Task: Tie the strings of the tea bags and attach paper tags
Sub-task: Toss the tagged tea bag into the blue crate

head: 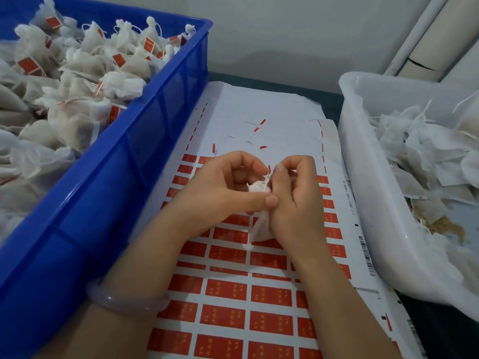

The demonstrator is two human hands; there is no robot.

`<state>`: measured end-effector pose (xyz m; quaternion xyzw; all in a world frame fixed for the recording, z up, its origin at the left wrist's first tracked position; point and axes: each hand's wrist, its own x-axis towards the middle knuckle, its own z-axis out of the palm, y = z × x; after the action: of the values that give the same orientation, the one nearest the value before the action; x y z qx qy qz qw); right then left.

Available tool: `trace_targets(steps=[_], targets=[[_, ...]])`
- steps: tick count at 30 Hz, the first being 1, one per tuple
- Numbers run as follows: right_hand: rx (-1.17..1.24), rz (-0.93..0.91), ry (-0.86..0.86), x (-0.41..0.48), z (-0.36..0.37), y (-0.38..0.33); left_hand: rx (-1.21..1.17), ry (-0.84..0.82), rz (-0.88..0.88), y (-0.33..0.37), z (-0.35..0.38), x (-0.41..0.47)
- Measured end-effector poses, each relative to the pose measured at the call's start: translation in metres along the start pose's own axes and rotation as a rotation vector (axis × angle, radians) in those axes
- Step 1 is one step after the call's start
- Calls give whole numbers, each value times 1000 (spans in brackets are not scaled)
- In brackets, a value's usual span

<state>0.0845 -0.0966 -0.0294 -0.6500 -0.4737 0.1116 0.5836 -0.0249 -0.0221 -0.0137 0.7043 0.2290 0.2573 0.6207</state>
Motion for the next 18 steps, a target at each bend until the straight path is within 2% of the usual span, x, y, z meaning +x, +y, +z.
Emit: trace_targets(steps=[10,15,18], targets=[[-1,2,-274,3,-8,-2,47,-182,-159,0,-14,-2],[-6,-13,-294,3,-9,-2,46,-231,-266,-2,-20,-1],[-56,-22,-320,2,-8,-1,44,-250,-270,-3,-14,-1]])
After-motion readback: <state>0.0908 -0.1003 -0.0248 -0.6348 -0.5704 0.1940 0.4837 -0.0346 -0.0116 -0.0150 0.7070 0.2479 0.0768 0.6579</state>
